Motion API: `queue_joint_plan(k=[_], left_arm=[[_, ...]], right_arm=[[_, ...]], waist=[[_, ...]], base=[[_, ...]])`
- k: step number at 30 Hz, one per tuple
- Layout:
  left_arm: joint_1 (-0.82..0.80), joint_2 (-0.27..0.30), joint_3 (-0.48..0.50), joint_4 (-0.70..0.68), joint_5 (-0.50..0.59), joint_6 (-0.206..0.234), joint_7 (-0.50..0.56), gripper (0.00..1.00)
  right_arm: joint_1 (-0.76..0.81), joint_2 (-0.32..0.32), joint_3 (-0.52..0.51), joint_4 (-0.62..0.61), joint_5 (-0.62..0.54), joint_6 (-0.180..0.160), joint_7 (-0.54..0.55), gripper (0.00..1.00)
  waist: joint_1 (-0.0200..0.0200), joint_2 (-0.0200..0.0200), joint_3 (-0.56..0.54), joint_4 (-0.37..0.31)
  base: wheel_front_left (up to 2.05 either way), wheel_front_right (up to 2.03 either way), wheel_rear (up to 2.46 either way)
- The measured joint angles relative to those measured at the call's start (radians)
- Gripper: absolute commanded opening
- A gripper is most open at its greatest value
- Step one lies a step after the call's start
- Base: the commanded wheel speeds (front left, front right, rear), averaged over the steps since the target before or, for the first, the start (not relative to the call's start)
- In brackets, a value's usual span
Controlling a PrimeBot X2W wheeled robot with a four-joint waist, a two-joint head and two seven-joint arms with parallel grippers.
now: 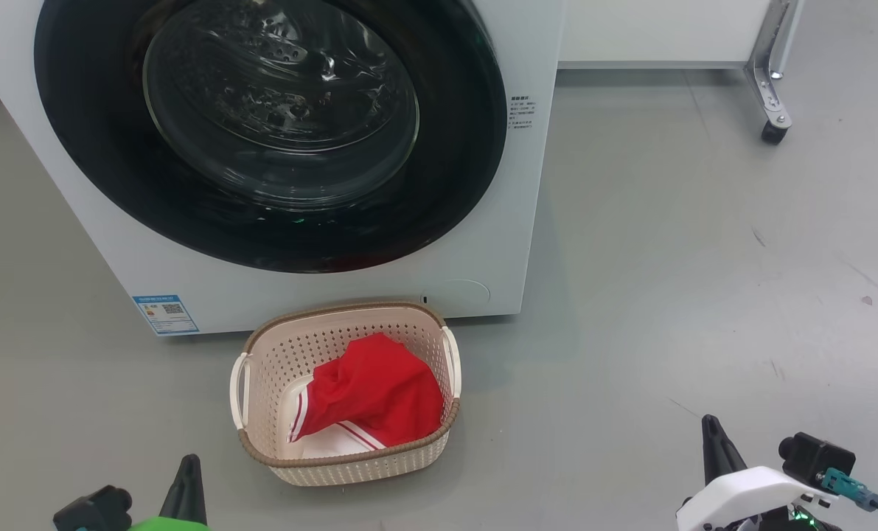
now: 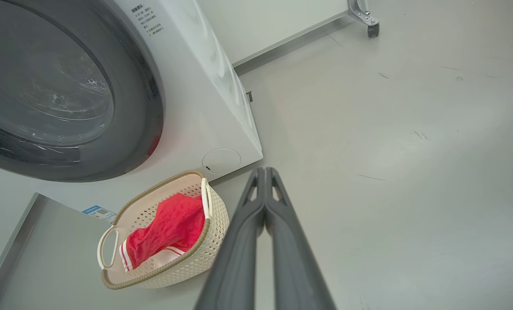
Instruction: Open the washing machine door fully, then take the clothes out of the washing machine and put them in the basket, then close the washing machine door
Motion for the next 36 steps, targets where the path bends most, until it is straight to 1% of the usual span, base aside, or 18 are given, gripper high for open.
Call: queue_joint_plan(k=[18, 22, 33, 36], left_arm=[[-0.035, -0.014, 0.049, 0.001, -0.226, -0.036, 0.052, 0.00], [-0.042, -0.015, 0.065, 0.001, -0.275, -0.037, 0.065, 0.00], [-0.065, -0.017, 0.096, 0.002, -0.411, -0.064, 0.096, 0.00], [-0.072, -0.018, 0.100, 0.002, -0.431, -0.072, 0.101, 0.00]], right_arm=[[-0.024, 0.004, -0.066, -0.026, 0.236, 0.013, 0.063, 0.00], [-0.030, 0.004, -0.079, -0.033, 0.288, 0.018, 0.079, 0.00], [-0.037, 0.007, -0.121, -0.048, 0.430, 0.026, 0.118, 0.00], [-0.042, 0.007, -0.129, -0.051, 0.454, 0.027, 0.123, 0.00]], waist=[[0.0000, 0.0000, 0.001, -0.002], [0.0000, 0.0000, 0.001, -0.002], [0.0000, 0.0000, 0.001, -0.003], [0.0000, 0.0000, 0.001, -0.004]], base=[[0.00, 0.00, 0.00], [0.00, 0.00, 0.00], [0.00, 0.00, 0.00], [0.00, 0.00, 0.00]])
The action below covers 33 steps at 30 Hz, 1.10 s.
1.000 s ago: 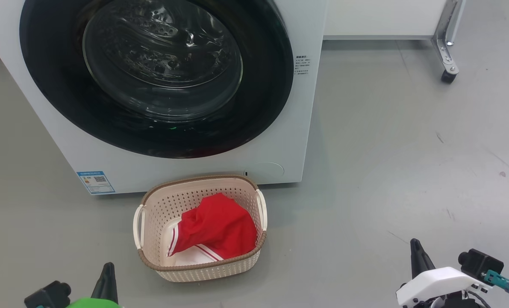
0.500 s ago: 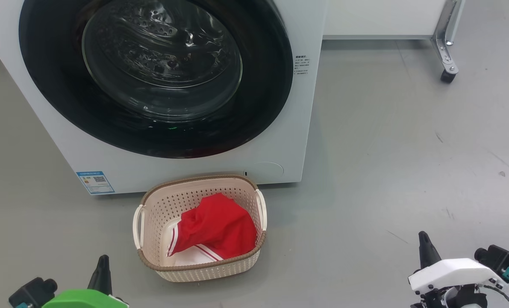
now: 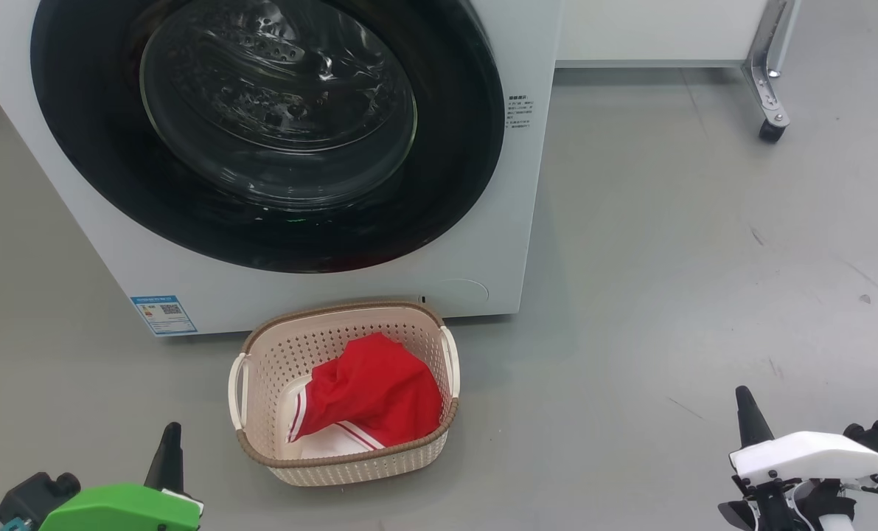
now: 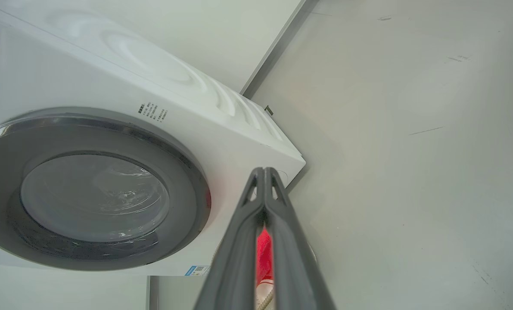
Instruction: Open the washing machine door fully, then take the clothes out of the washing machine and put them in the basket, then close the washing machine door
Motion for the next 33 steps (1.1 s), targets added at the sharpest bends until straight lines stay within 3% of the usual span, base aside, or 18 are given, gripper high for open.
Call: queue_joint_plan(k=[33], left_arm=[[-0.066, -0.008, 0.099, 0.000, -0.420, -0.070, 0.098, 0.00]], right_arm=[[-0.051, 0.002, -0.123, -0.055, 0.442, 0.027, 0.118, 0.00]], waist=[[0.0000, 0.0000, 0.001, -0.003]], base=[[0.00, 0.00, 0.00]])
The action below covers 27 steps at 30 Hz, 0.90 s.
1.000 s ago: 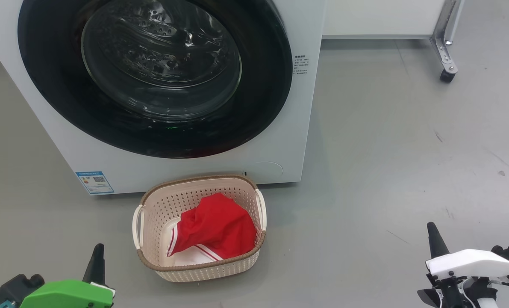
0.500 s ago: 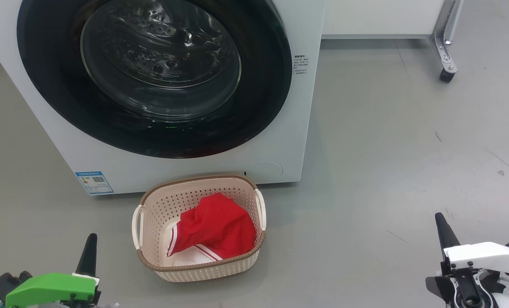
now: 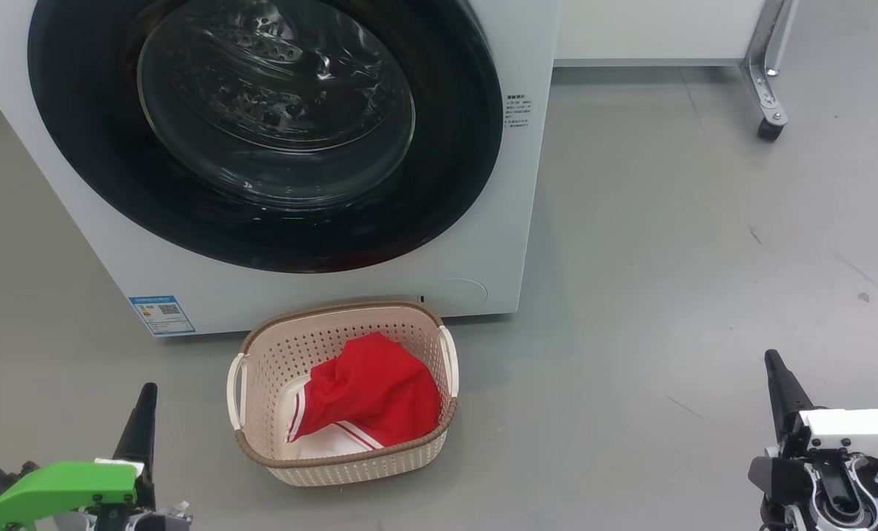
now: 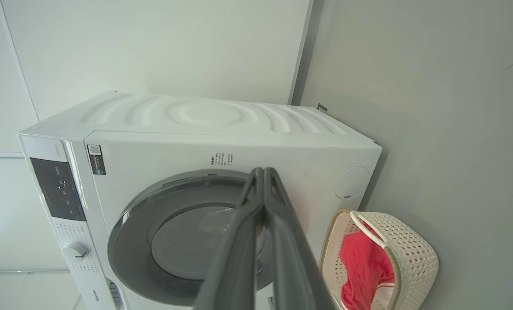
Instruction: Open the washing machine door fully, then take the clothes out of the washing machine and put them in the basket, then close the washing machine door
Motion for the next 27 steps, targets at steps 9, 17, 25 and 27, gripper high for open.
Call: queue_joint_plan(k=[9, 17, 25, 27], left_arm=[[-0.014, -0.003, 0.019, 0.000, -0.063, -0.008, 0.016, 0.00], [-0.014, -0.004, 0.019, 0.000, -0.063, -0.008, 0.016, 0.00], [-0.014, -0.004, 0.019, 0.000, -0.063, -0.008, 0.016, 0.00], [-0.014, -0.005, 0.019, 0.000, -0.063, -0.008, 0.016, 0.00]], right_arm=[[-0.001, 0.000, -0.019, -0.007, 0.071, 0.008, 0.021, 0.00], [-0.002, 0.000, -0.019, -0.008, 0.071, 0.008, 0.021, 0.00], [-0.002, 0.000, -0.019, -0.009, 0.071, 0.008, 0.021, 0.00], [-0.002, 0.000, -0.019, -0.010, 0.071, 0.008, 0.021, 0.00]], waist=[[0.0000, 0.0000, 0.000, -0.001], [0.0000, 0.0000, 0.000, -0.001], [0.0000, 0.0000, 0.000, -0.001], [0.0000, 0.0000, 0.000, 0.000]], base=[[0.00, 0.00, 0.00], [0.00, 0.00, 0.00], [0.00, 0.00, 0.00], [0.00, 0.00, 0.00]])
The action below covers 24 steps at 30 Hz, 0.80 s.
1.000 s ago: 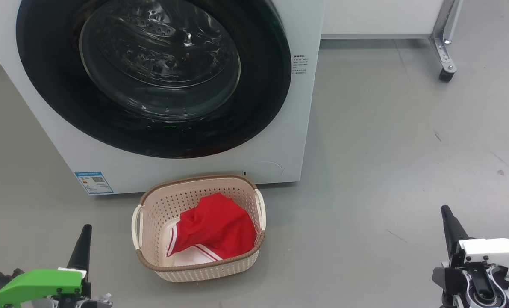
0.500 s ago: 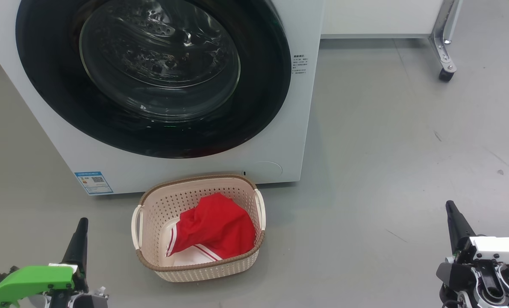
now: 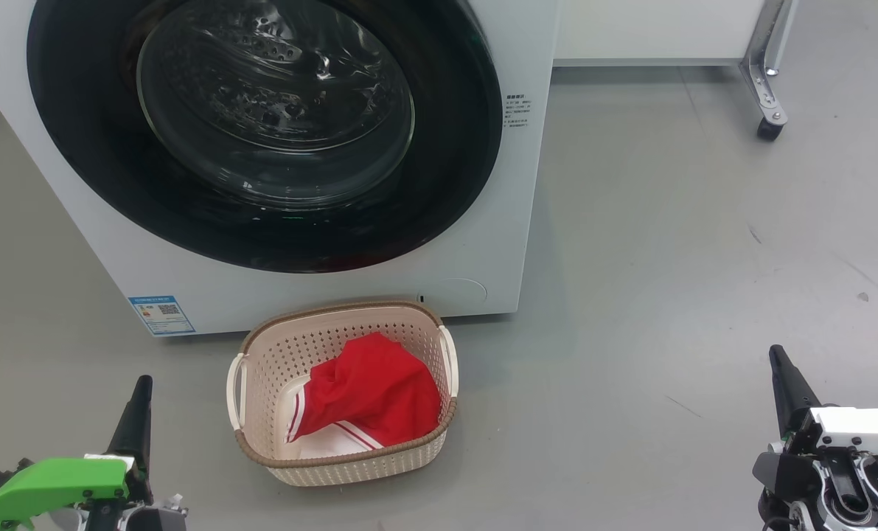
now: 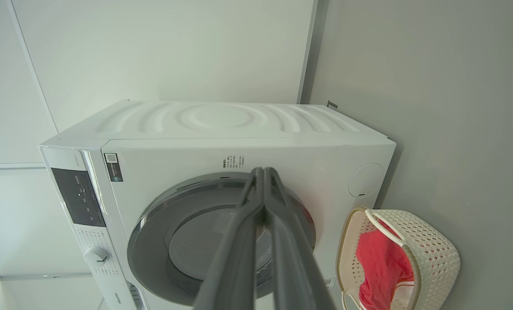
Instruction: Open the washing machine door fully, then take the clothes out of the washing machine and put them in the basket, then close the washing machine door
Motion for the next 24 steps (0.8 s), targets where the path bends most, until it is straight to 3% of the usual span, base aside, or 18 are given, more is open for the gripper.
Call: queue_joint_plan(k=[24], left_arm=[[0.000, 0.000, 0.000, -0.001, 0.000, 0.000, 0.000, 0.00]], right_arm=[[0.000, 0.000, 0.000, -0.001, 0.000, 0.000, 0.000, 0.00]], waist=[[0.0000, 0.0000, 0.000, 0.000]], base=[[0.00, 0.00, 0.00]])
